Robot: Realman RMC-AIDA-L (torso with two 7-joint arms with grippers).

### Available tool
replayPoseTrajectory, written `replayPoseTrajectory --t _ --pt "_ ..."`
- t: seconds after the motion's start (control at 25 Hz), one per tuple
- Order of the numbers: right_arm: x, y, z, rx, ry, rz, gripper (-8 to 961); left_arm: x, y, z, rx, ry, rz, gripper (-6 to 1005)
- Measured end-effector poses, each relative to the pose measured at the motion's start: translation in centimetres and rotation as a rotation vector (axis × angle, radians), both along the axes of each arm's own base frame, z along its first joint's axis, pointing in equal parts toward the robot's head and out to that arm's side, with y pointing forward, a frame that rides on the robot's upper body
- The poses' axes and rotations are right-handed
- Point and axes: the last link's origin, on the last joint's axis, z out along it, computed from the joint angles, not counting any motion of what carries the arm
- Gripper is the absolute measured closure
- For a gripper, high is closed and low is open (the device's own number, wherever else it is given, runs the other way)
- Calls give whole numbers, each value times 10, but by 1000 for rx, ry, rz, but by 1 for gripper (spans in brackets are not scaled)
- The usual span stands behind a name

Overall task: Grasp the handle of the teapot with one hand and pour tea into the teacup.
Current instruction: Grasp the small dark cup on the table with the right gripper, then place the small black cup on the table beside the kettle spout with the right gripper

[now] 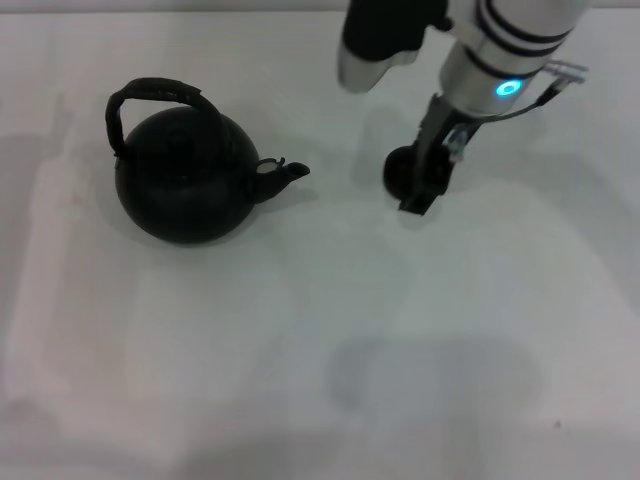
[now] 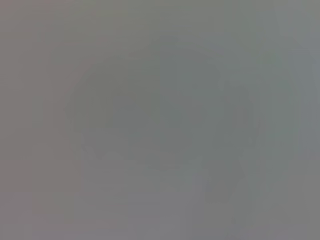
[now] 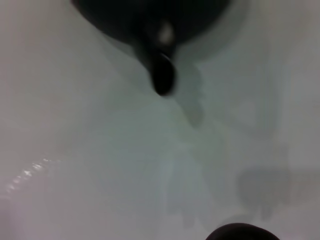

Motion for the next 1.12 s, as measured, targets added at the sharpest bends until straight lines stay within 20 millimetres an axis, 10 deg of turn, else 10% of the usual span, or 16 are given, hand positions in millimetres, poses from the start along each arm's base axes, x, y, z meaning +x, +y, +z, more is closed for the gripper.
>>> replayPoseTrajectory --t 1.12 --pt "-1 -36 -45 -160 -40 143 175 3 2 -2 -10 4 -12 156"
